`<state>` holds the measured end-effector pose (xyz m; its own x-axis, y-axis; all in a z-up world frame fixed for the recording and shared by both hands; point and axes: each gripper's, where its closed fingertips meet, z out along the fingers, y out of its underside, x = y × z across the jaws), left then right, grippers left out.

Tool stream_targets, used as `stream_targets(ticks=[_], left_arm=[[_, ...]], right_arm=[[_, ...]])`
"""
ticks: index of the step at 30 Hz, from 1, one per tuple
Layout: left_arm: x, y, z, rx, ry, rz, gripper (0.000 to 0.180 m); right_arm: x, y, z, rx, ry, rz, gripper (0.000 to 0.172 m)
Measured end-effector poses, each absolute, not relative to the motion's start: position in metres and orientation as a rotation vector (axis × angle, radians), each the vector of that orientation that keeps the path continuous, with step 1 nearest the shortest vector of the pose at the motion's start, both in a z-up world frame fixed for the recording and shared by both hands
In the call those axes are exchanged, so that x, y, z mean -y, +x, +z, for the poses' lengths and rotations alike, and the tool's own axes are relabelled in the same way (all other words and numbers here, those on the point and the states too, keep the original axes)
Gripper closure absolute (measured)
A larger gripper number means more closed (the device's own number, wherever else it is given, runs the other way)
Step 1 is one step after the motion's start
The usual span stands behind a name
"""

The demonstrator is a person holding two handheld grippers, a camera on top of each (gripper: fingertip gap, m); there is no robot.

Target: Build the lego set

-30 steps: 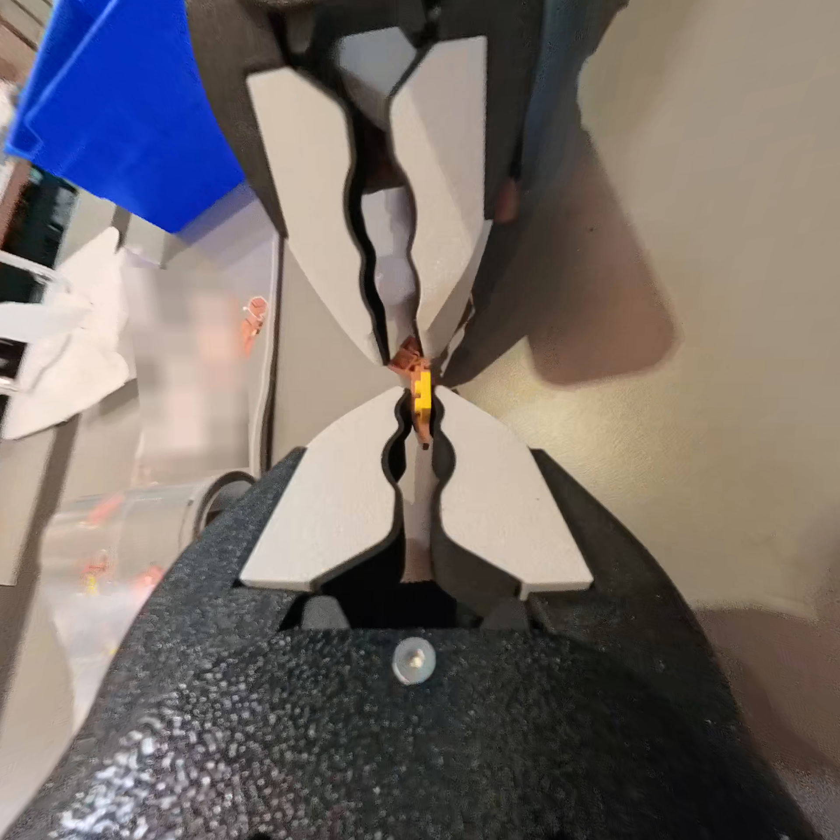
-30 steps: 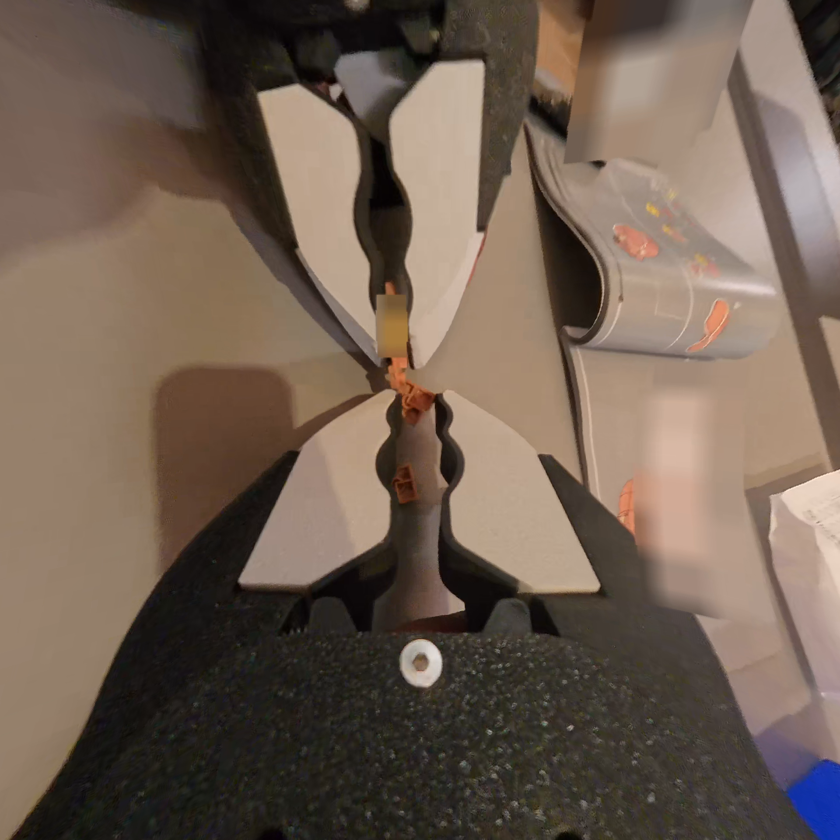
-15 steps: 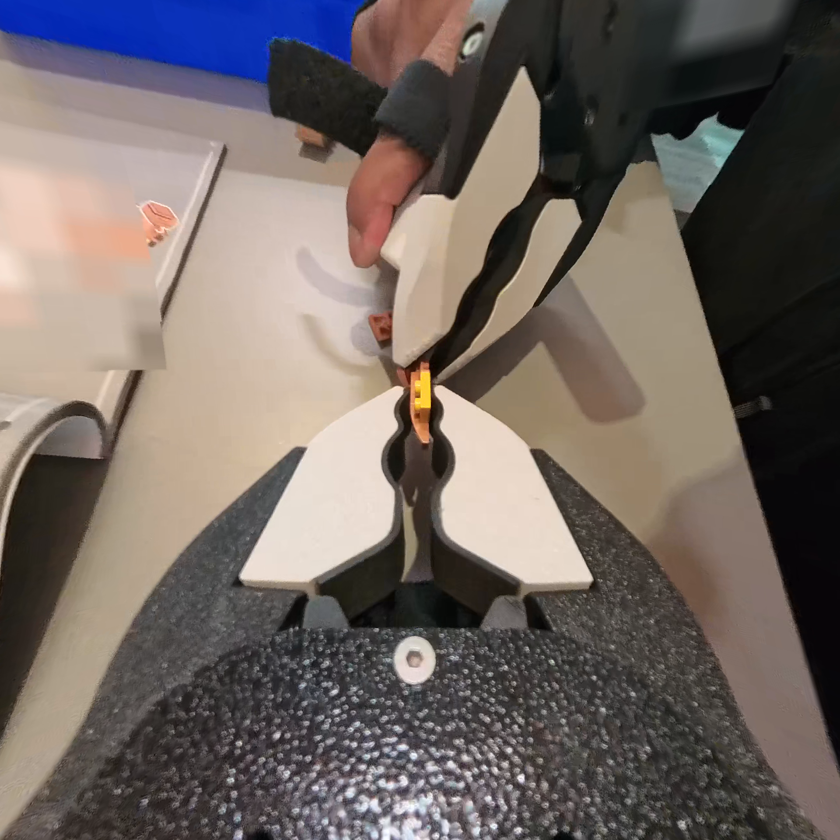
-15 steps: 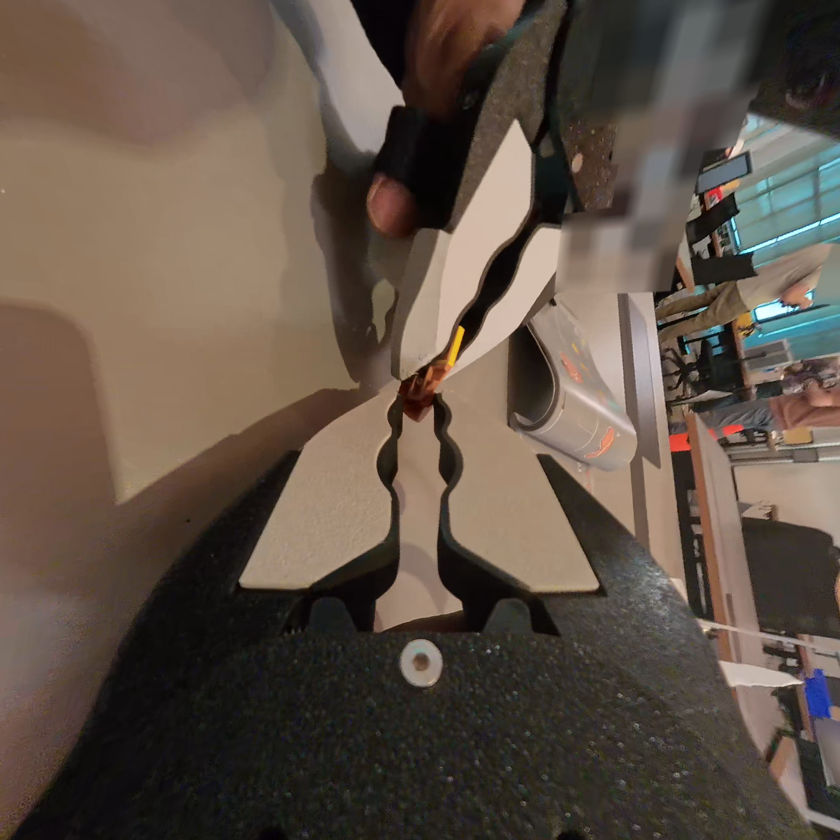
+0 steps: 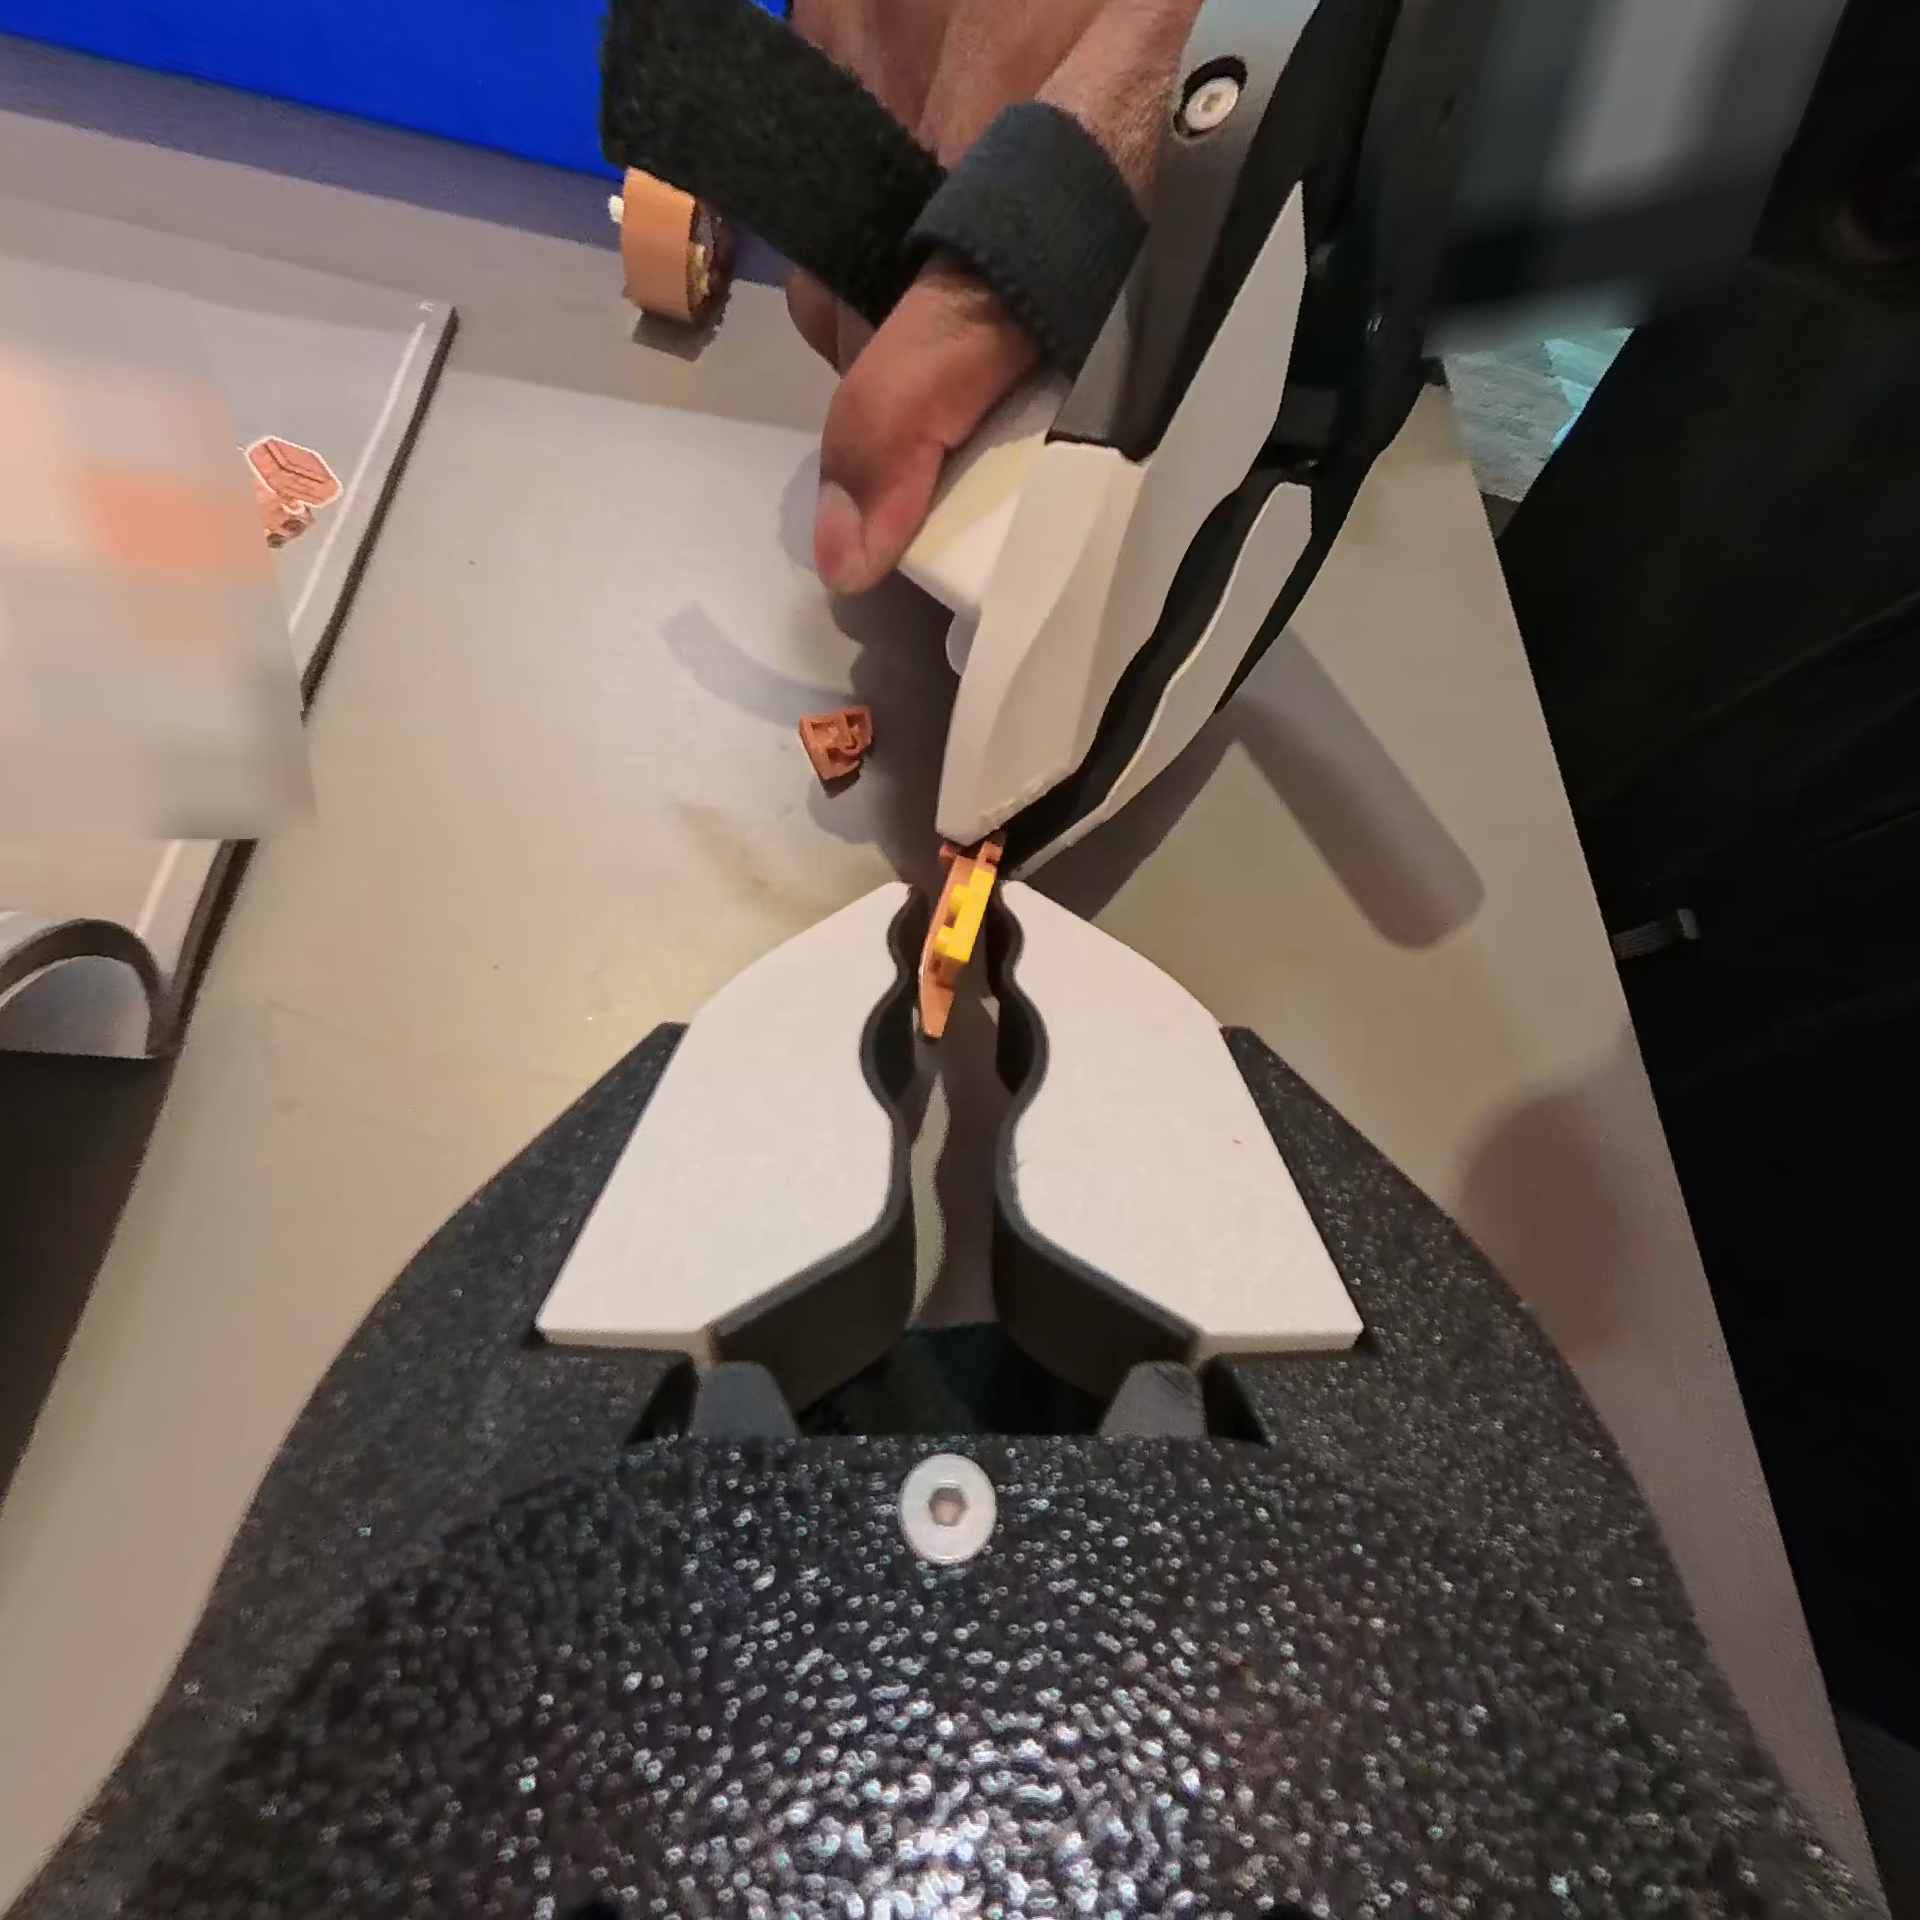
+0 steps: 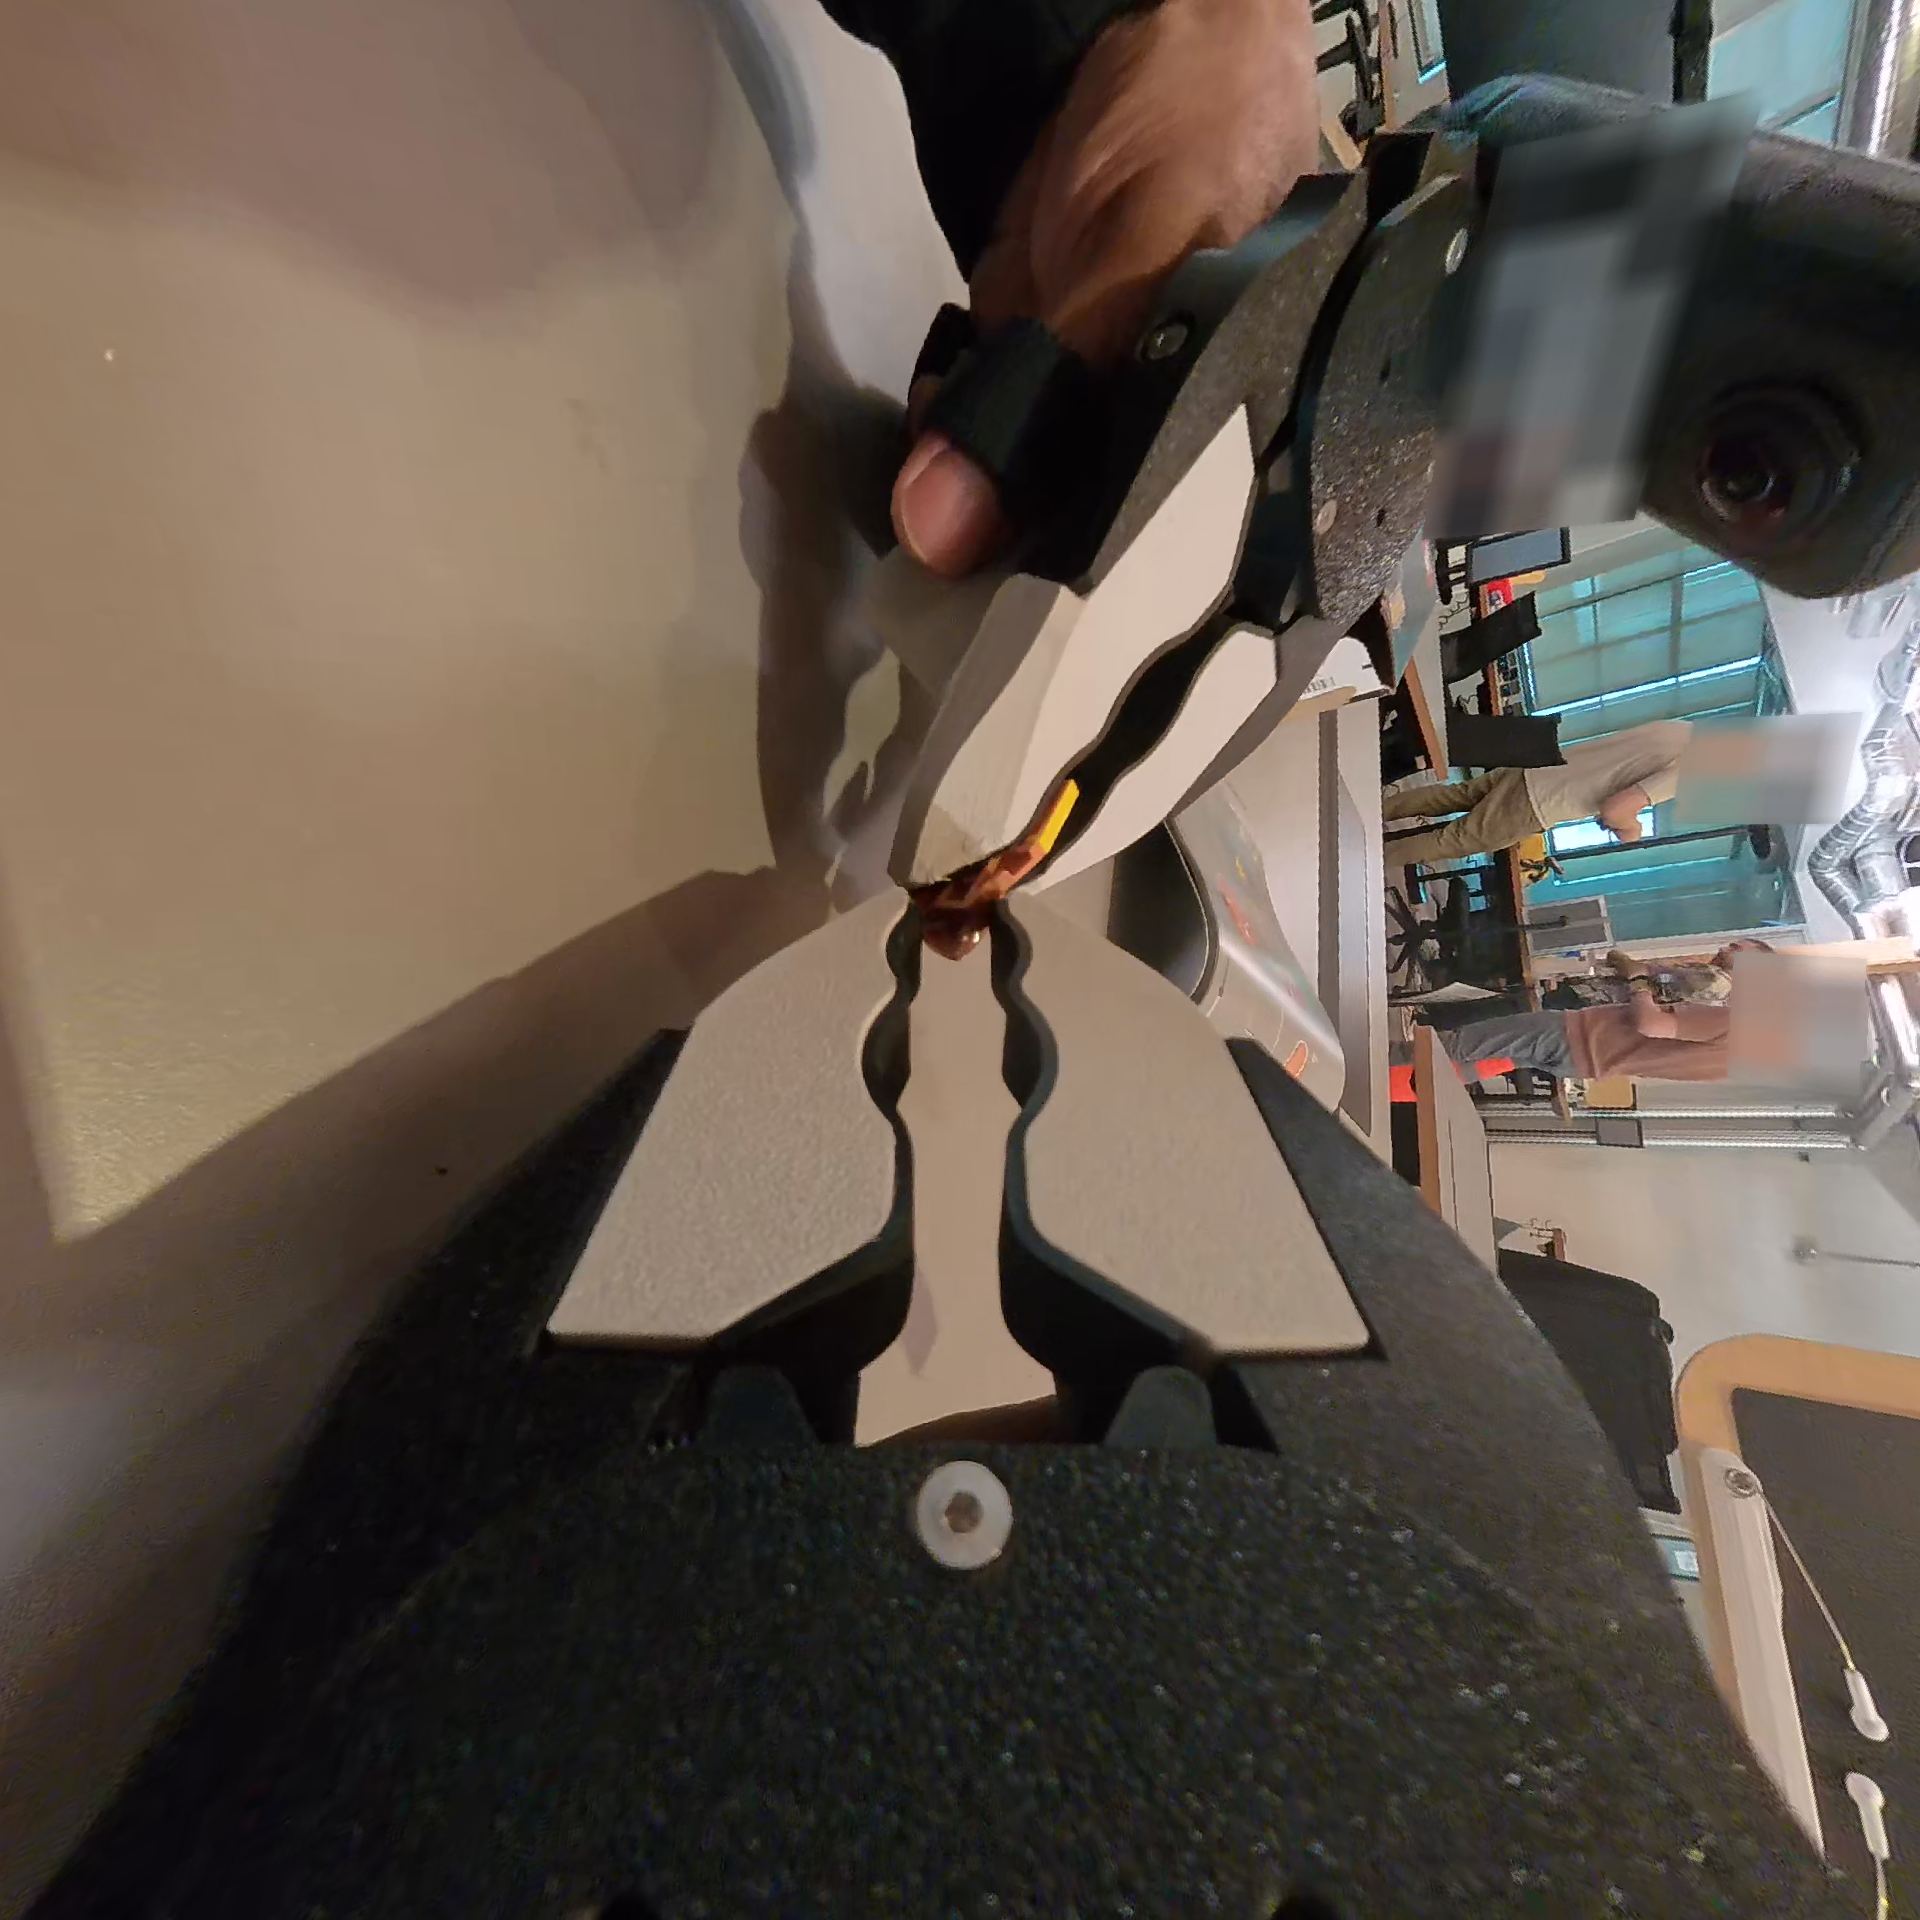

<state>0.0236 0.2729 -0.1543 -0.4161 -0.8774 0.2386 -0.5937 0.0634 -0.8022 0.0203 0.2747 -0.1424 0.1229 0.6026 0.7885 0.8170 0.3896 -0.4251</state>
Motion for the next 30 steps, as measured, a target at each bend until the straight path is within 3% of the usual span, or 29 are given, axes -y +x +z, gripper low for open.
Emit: stream_targets(ticks=[30], left_arm=[[-0.259,0.021,-0.155,-2.108,-1.369,-1.28,0.174]], right_arm=[[-0.262,0.017,-0.142,1.649,-1.215,-0.243,0.16]])
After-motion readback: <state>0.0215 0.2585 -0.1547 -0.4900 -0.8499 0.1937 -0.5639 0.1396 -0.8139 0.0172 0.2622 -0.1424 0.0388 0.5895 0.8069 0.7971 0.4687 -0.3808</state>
